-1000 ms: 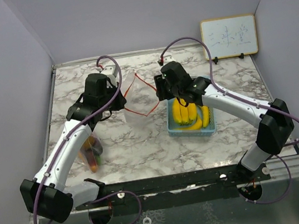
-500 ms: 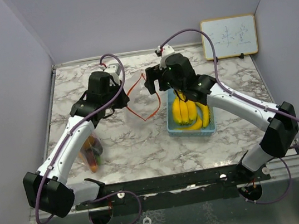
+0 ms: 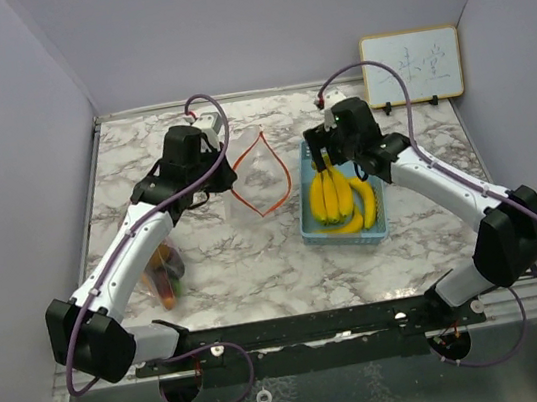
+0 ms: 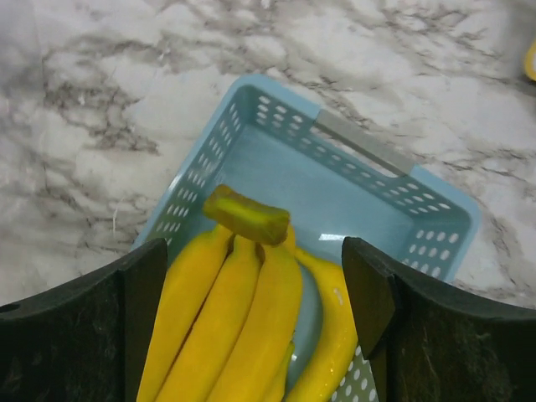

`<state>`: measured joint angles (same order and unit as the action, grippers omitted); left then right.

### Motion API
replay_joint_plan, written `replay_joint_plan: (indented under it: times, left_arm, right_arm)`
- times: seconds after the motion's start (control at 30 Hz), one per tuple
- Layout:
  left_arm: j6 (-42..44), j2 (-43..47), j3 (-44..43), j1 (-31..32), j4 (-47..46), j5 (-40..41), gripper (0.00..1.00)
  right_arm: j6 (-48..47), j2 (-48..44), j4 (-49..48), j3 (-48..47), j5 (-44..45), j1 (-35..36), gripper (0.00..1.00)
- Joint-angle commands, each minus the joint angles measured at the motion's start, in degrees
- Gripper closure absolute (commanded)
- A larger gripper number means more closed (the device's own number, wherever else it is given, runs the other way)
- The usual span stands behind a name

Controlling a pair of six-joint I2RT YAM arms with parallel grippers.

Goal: Place the food in the zip-top bag and seal the zipper
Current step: Open the zipper of the food storage bag, then pick up the fake fruit from the bin.

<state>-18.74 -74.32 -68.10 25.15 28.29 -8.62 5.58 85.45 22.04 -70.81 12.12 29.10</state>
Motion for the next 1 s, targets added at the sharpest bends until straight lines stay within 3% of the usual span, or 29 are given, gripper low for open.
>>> replay_joint_plan:
  times: [0.0,0.17,0.5,0.67,0.73,0.83,0.97]
  left_arm:
    - [-0.4,-0.6,-2.8,0.3,-1.8,-1.7,1.0]
    - [-0.4,-1.0,-2.9,0.3,-1.3,-1.5,1.0]
    - [-1.1,-2.0,-2.9,0.3,-1.4,-1.9,1.0]
    - [-0.6,-2.0,-3.3,0.4,-0.9,-1.4,1.0]
    - [-0.6,-2.1,-3.4,0.3,-0.9,-1.4,1.0]
    - [-0.5,-2.4,-3.5,0.3,-0.9,-1.6,1.0]
    - [-0.8,-2.6,-3.7,0.3,-1.3,-1.9,1.0]
  right_arm:
    - [-11.7,-1.9,-7.0,8.4,-15.4,-2.0,0.17]
    - [-15.4,-2.6,-14.4,14.8,-19.3,-4.4,0.16]
    - [-18.2,8.1,-20.7,10.8,-33.5,-8.5,0.14]
    - [-17.4,12.1,-20.8,9.2,-37.9,-9.1,0.18]
    - [-16.7,12.5,-21.6,9.3,-38.6,-9.1,0.3]
    - [-15.3,12.4,-20.8,8.5,-36.7,-9.2,0.94]
    - [-13.8,9.1,-17.8,7.6,-30.9,-9.2,0.98]
